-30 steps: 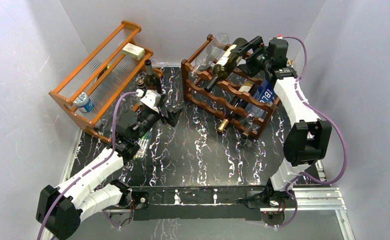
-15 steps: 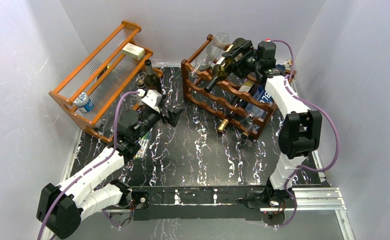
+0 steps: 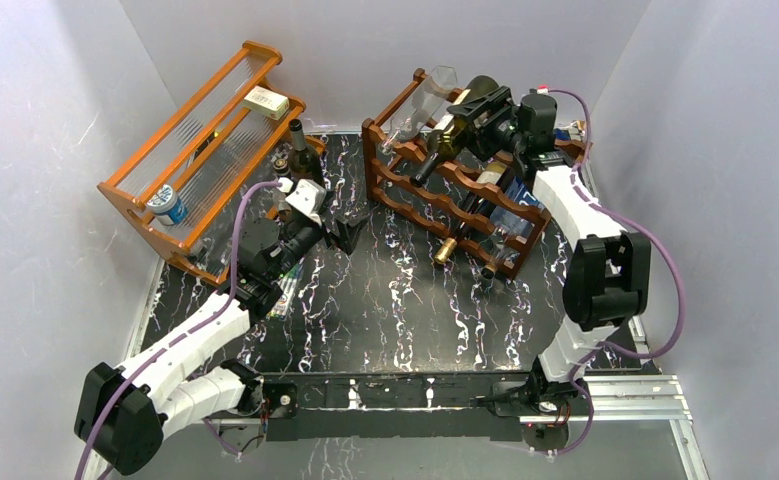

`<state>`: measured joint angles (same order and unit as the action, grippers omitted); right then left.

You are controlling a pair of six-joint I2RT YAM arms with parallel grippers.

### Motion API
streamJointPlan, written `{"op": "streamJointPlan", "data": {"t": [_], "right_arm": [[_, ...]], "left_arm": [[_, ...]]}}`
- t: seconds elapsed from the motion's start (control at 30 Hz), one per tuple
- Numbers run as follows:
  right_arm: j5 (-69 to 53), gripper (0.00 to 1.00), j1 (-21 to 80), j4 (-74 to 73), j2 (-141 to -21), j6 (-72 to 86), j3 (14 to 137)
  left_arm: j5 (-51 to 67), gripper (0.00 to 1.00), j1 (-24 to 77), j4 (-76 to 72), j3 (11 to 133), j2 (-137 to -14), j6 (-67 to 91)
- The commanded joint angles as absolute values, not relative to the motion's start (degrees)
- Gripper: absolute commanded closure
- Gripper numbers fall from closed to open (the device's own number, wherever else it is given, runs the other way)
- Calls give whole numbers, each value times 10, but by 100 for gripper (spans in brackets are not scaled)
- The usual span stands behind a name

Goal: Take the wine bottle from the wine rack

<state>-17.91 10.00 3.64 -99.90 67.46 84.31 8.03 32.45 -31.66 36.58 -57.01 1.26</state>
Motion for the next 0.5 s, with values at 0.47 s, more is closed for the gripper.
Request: {"op": "streamJointPlan", "data": {"t": [0.47], "right_arm": [[-283,49,74,49,-688,762,735]], "left_arm": [[186,2,388,-424,329,-543,-52]]}}
